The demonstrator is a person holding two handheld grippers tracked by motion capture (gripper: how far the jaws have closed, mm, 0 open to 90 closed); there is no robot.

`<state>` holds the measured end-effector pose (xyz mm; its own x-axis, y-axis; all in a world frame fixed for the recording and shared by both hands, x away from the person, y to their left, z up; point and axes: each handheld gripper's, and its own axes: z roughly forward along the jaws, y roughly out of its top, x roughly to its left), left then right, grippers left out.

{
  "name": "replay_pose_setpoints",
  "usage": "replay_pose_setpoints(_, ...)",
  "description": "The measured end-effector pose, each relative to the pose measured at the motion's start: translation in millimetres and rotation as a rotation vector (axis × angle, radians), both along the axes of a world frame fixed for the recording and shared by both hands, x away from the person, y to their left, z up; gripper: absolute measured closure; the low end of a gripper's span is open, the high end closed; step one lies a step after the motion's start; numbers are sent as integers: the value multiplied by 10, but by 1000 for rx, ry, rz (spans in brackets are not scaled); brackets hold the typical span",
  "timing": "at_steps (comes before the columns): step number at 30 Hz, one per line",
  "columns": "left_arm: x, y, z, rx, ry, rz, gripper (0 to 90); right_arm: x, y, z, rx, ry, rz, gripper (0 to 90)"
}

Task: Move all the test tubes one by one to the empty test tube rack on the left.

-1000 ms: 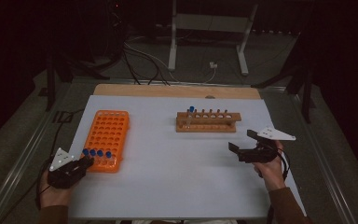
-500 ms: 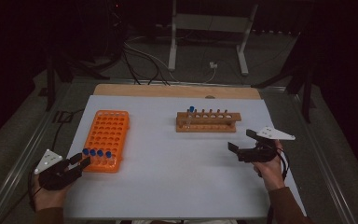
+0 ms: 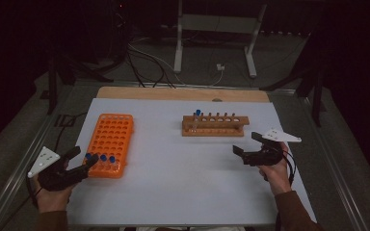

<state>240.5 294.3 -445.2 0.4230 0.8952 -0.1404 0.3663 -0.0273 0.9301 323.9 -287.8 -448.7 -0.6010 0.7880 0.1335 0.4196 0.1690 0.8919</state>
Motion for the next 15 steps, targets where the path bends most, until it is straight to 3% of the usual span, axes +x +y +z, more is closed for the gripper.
replay_pose_setpoints(6, 84, -255, 116, 14, -29, -39, 169, 46, 64, 13, -5, 2, 8, 0)
replay_pose_setpoints(11, 165, -505, 167, 34, -31, -70, 151, 116, 163, 65, -3, -2, 22, 0)
replay_pose_setpoints(15, 236, -683, 169, 25, -25, -89, 94, 211, 290, 96, -6, -1, 34, 0)
